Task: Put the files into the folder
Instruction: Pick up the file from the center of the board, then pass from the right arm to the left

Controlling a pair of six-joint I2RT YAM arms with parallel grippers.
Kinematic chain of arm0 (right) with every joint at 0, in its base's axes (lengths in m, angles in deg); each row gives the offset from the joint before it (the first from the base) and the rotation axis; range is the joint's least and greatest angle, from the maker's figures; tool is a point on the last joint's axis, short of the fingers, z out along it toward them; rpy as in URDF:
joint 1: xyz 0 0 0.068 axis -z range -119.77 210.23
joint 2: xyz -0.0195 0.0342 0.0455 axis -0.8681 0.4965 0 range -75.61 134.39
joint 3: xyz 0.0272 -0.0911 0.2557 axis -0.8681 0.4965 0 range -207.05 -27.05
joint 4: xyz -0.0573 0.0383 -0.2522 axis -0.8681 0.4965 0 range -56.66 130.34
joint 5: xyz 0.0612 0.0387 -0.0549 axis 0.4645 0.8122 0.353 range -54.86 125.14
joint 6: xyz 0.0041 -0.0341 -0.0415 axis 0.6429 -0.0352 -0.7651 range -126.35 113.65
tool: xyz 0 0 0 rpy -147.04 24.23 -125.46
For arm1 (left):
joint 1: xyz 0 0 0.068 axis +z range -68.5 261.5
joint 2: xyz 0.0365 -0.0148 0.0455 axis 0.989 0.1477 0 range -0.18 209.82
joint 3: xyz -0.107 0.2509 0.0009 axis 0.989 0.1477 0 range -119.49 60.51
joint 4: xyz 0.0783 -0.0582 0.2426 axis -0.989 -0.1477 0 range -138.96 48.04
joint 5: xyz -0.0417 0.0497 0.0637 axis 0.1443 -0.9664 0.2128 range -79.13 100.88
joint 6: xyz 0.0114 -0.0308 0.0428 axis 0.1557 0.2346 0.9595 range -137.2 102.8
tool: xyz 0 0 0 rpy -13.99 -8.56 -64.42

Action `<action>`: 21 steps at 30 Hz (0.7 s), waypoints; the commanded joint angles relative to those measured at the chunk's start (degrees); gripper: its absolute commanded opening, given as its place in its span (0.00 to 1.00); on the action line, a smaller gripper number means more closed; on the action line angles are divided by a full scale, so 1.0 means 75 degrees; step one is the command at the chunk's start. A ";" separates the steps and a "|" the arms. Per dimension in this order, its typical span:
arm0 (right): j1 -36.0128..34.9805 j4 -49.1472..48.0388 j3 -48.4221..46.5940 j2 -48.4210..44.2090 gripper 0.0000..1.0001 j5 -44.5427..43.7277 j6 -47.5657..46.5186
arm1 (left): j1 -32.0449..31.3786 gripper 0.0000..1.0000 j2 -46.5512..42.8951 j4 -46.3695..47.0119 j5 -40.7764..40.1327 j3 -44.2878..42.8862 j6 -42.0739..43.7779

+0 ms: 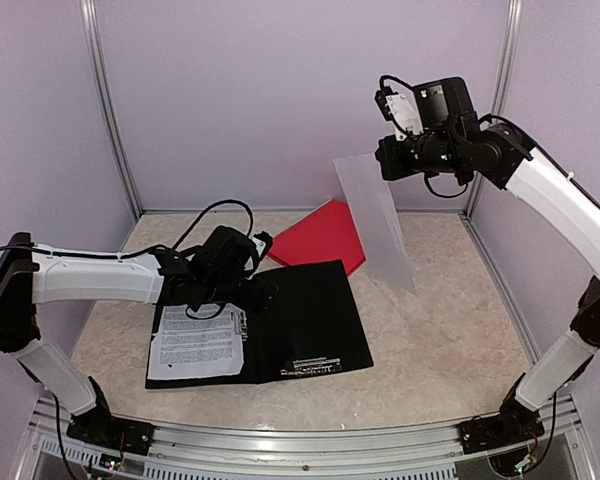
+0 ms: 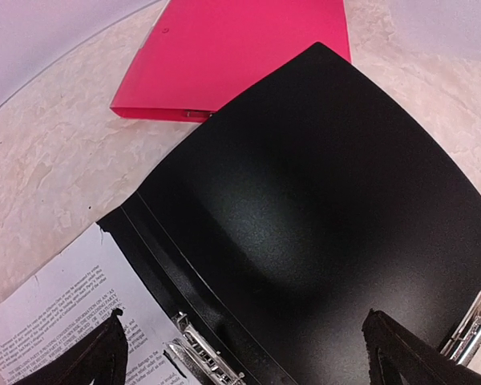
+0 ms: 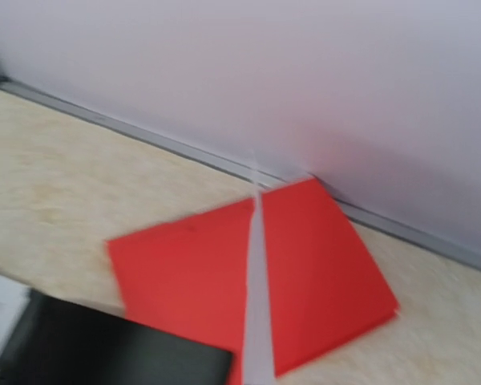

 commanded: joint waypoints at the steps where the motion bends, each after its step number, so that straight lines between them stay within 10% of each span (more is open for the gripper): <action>1: -0.0518 0.0208 -0.0647 0.0223 0.00 0.0302 -0.0221 | 0.0106 0.99 0.0092 -0.0280 -0.0357 -0.0215 -0.0379; 21: -0.1140 -0.0235 0.0317 0.0261 0.00 0.0914 0.0577 | 0.0267 0.99 -0.0314 -0.0907 -0.1363 0.0110 -0.1192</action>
